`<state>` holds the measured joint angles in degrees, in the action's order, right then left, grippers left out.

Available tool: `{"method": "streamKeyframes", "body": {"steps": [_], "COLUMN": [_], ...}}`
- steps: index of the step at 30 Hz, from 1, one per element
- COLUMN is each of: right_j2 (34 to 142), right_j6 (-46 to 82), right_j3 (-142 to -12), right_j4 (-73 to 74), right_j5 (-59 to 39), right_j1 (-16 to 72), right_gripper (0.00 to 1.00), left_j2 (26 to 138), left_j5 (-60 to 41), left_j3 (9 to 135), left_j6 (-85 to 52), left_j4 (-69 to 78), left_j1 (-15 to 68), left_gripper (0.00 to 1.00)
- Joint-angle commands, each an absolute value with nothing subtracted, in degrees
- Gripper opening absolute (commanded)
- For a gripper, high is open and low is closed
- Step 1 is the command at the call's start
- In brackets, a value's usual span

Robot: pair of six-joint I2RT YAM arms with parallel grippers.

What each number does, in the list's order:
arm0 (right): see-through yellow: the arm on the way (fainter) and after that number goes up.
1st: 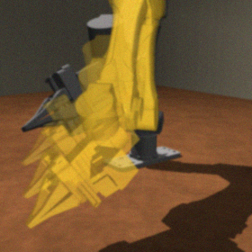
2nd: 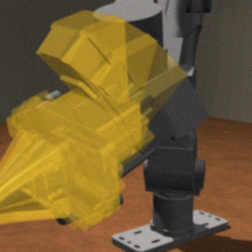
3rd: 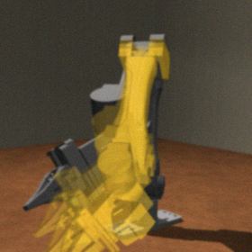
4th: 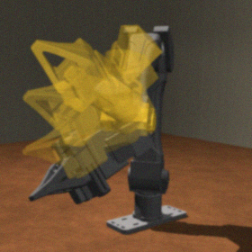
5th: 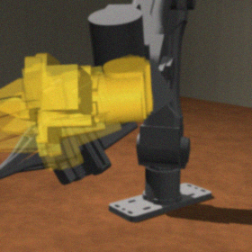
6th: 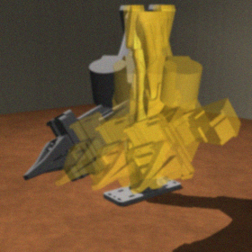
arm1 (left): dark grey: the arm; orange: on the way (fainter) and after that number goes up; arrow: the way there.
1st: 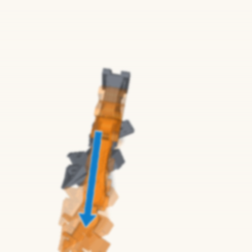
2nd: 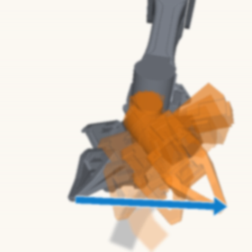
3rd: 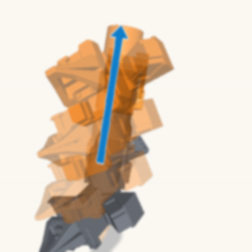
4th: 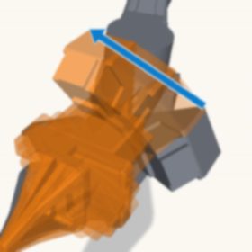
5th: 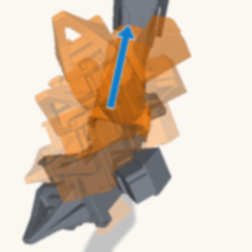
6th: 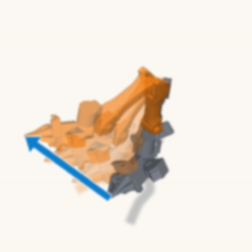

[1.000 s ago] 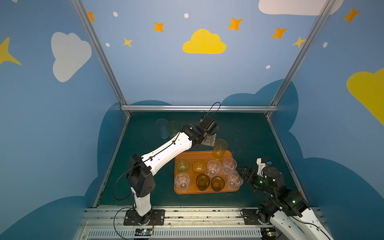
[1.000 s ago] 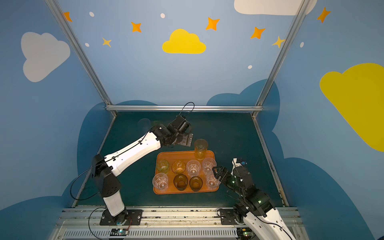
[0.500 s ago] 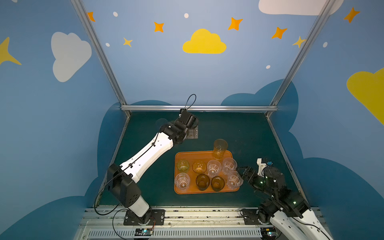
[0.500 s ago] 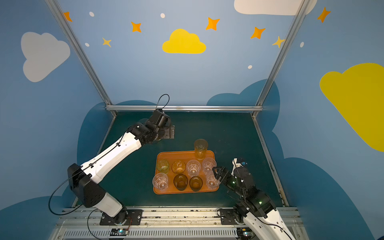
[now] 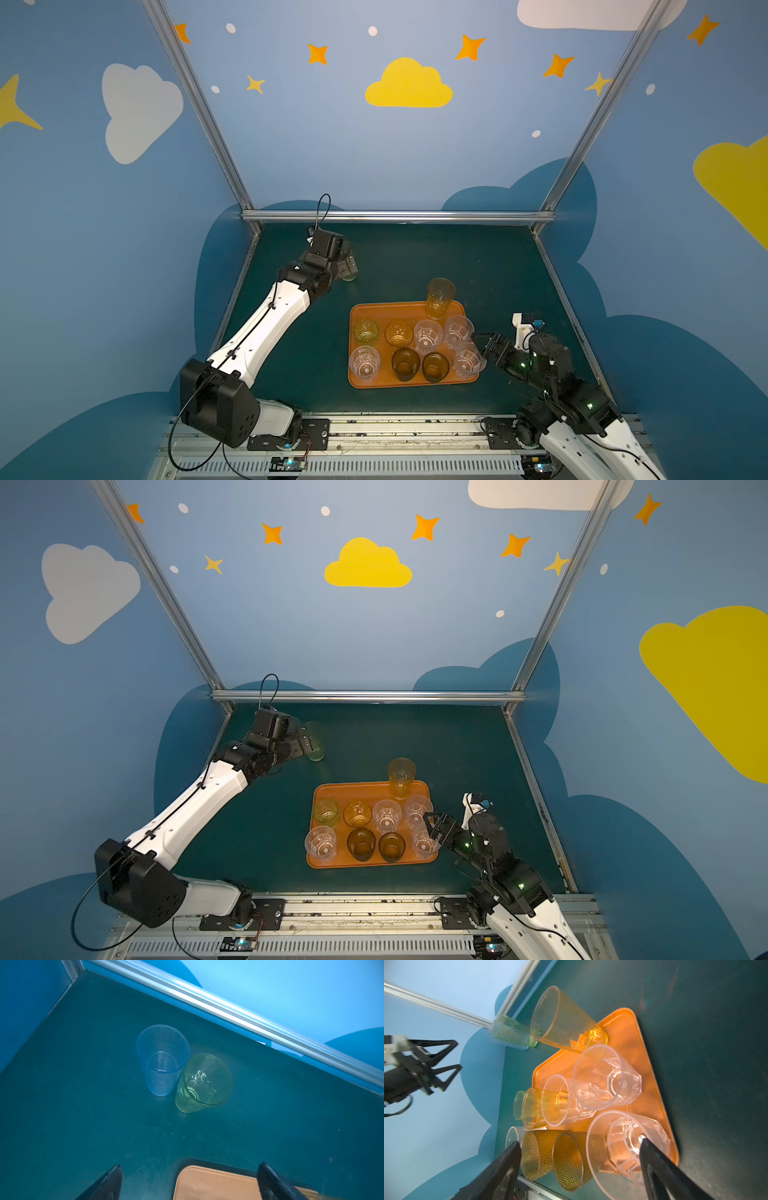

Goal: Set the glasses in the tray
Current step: 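Raise the left gripper and move it over the yellow-green glass beyond the tray, then lower the left gripper around the yellow-green glass and close it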

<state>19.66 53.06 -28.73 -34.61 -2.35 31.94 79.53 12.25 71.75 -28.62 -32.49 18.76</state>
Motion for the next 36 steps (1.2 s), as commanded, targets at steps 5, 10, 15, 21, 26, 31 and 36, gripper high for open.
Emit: {"method": "streamKeyframes", "body": {"steps": [5, 10, 15, 21, 26, 31, 36], "right_j2": [22.02, 24.53, 27.50, 32.43, 34.98, 35.57, 35.60], "right_j6": [47.64, 46.23, 46.55, 47.01, 47.17, 47.07, 46.85], "right_j3": [-31.74, -32.98, -33.18, -34.83, -35.32, -35.31, -35.46], "right_j4": [-26.56, -23.75, -22.40, -22.24, -22.09, -21.95, -21.89], "right_j5": [-5.23, -6.50, -6.26, -6.27, -5.98, -5.63, -5.28], "right_j1": [31.64, 31.64, 31.64, 31.64, 31.64, 31.55, 31.56], "right_gripper": [0.88, 0.88, 0.88, 0.88, 0.88, 0.88, 0.88], "left_j2": [77.60, 77.43, 78.11, 80.34, 82.70, 86.79, 91.45], "left_j5": [7.03, 3.80, 0.70, -1.32, -2.69, -4.50, -8.21], "left_j3": [68.20, 66.17, 65.61, 66.79, 68.10, 71.20, 74.70], "left_j6": [-29.69, -30.34, -31.96, -32.85, -32.95, -33.56, -32.96], "left_j4": [-27.72, -24.54, -22.27, -21.80, -21.13, -21.35, -21.68], "left_j1": [15.19, 12.66, 9.90, 7.41, 7.08, 6.95, 6.97], "left_gripper": [1.00, 1.00, 1.00, 1.00, 0.94, 0.78, 0.65]}}
